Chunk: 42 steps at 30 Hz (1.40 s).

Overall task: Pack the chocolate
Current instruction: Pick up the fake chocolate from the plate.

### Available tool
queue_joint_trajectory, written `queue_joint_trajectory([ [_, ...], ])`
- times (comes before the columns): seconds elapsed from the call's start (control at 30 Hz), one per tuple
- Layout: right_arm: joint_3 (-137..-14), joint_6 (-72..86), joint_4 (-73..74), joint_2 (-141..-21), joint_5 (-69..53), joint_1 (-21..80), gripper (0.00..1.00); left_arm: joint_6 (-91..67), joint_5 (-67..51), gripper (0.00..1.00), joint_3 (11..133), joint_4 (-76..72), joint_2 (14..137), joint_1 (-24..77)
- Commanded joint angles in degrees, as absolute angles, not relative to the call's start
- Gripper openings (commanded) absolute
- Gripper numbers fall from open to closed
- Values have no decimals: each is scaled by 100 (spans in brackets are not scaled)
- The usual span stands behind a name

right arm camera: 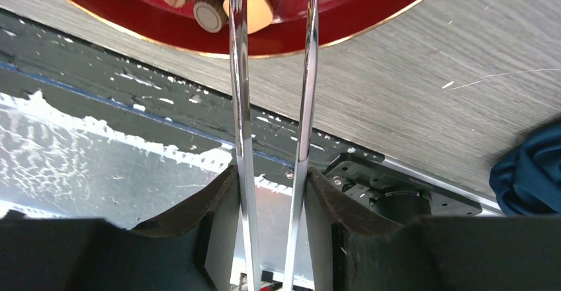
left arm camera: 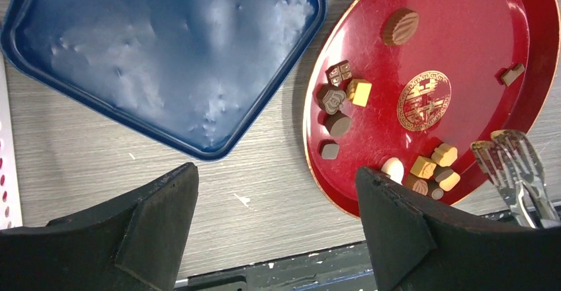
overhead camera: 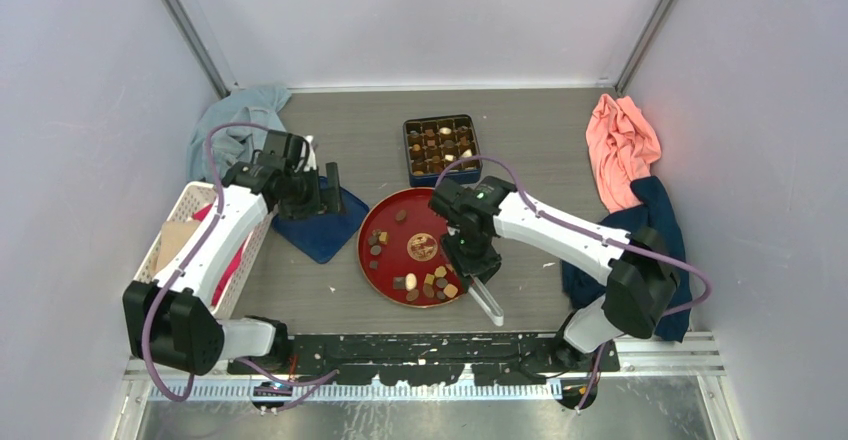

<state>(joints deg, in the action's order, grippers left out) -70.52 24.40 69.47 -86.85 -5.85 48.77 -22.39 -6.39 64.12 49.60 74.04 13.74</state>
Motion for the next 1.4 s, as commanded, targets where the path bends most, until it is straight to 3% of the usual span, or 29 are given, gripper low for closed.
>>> queue_joint_trajectory([
  [0.0,-6928,2678,6966,-8461,-622,5134,44,-2329,-804,89,6311,4842,7105,1336],
  [1.37,-7163,2171,6834,-9323,-633,5489,46,-2276,-757,89,6262,4887,7015,1336],
])
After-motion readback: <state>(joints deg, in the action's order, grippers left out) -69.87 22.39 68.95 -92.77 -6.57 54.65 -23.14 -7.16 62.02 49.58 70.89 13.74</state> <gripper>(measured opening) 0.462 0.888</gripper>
